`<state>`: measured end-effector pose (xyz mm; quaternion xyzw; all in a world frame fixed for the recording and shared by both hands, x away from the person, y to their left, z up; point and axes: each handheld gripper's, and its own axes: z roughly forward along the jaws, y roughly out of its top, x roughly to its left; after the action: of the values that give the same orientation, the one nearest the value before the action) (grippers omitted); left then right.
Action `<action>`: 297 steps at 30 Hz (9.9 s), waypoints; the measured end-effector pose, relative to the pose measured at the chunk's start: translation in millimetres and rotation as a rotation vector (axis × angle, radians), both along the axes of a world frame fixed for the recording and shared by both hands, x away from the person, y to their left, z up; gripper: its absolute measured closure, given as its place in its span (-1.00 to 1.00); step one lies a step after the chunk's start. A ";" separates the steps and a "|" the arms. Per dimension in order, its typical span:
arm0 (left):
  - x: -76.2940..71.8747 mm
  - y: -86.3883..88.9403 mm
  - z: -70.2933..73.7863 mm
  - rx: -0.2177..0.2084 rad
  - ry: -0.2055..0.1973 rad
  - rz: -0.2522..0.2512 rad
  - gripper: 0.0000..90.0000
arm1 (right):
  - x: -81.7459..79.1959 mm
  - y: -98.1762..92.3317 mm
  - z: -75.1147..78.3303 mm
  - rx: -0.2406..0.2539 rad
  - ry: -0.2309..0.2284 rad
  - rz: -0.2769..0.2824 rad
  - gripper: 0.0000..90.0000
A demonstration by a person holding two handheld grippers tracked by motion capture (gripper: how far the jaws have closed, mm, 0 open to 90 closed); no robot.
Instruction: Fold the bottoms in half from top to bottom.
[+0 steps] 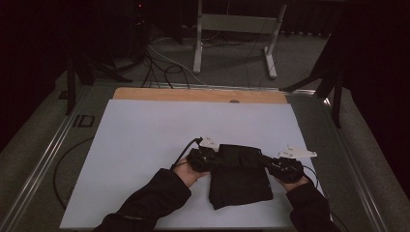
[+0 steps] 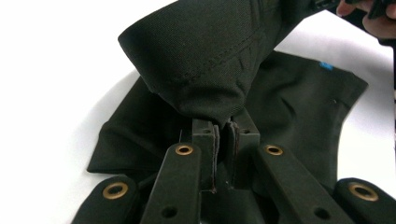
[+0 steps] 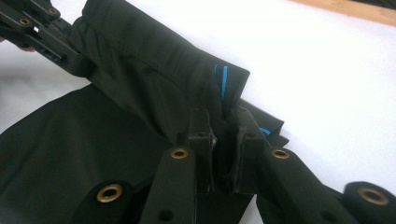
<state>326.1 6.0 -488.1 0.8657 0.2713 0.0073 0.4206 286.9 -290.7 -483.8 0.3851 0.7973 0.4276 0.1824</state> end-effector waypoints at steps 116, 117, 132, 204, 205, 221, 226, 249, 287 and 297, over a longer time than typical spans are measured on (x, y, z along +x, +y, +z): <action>-67.0 -7.4 -21.2 -0.012 0.045 -0.257 0.99 | -53.1 11.8 -27.9 0.016 0.217 0.220 1.00; -67.6 -6.8 -22.5 -0.008 0.043 -0.259 0.99 | -54.7 11.4 -28.6 0.015 0.218 0.217 1.00; -75.6 -0.7 -40.9 0.014 0.052 -0.286 1.00 | -78.8 12.3 -38.2 -0.011 0.188 0.209 1.00; -42.8 17.3 2.3 0.002 -0.084 -0.057 -0.99 | -30.7 -1.2 -4.1 -0.038 0.050 0.055 -0.77; -41.8 17.4 1.6 0.004 -0.082 -0.055 -0.99 | -30.0 -0.7 -6.3 -0.045 0.051 0.048 -0.77; -26.9 15.8 -24.3 0.015 0.003 0.011 -0.99 | -25.1 -0.8 -25.9 -0.033 0.096 0.018 -0.78; -25.1 15.7 -32.7 0.021 0.047 0.043 -0.99 | -23.2 0.6 -29.7 -0.026 0.115 0.006 -0.78; -23.8 15.8 -43.7 0.014 0.140 0.090 -0.54 | -20.5 -3.9 -44.7 -0.021 0.208 -0.047 -0.68; -28.2 8.2 -39.6 -0.031 0.238 0.078 0.66 | -33.2 12.1 -41.1 -0.036 0.223 0.025 0.75; -24.2 18.6 -31.4 -0.030 0.227 0.076 0.69 | -32.3 21.6 -32.6 -0.049 0.174 0.048 0.77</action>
<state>301.8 24.6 -519.4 0.8437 0.3500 -0.0789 0.3993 254.6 -269.1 -516.4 0.3972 0.8292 0.3772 0.1116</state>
